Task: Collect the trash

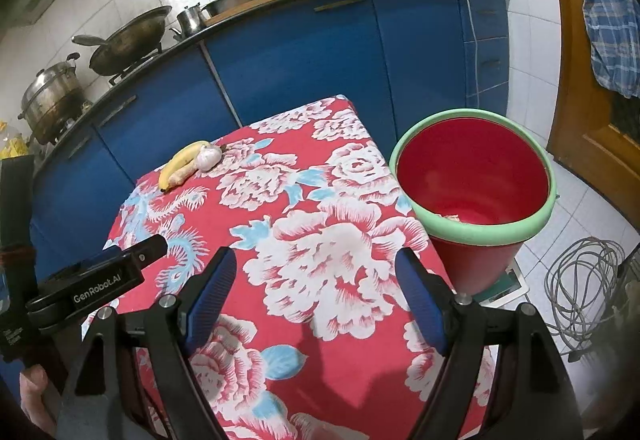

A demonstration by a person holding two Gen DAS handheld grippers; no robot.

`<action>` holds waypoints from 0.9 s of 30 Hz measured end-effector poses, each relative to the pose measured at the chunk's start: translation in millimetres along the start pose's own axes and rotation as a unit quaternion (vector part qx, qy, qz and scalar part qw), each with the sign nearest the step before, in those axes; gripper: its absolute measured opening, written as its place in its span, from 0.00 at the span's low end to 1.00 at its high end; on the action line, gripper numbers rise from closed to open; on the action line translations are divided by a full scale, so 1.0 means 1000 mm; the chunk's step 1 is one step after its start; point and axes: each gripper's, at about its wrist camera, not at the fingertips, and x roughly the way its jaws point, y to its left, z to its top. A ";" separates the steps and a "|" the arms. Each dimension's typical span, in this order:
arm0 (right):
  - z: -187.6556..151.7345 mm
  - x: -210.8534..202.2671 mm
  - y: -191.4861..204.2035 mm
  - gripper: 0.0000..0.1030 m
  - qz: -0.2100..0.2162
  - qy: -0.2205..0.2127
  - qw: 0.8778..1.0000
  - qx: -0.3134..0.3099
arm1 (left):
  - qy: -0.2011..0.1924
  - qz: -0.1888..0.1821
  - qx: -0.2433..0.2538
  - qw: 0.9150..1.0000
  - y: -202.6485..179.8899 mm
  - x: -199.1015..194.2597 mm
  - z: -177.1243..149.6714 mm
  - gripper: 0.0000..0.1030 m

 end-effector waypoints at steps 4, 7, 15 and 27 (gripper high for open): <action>-0.001 -0.004 0.002 0.79 -0.001 -0.003 1.000 -0.001 | -0.005 -0.001 -0.002 1.000 0.002 -0.004 -0.002 0.75; -0.001 -0.005 0.004 0.79 -0.001 -0.005 1.000 -0.002 | -0.010 -0.001 -0.005 1.000 0.004 -0.007 -0.002 0.75; -0.003 -0.008 0.007 0.79 0.000 -0.006 1.000 -0.005 | -0.015 0.001 -0.010 1.000 0.009 -0.012 -0.005 0.75; -0.003 -0.010 0.007 0.79 0.000 -0.006 1.000 -0.005 | -0.014 0.003 -0.011 1.000 0.011 -0.015 -0.006 0.75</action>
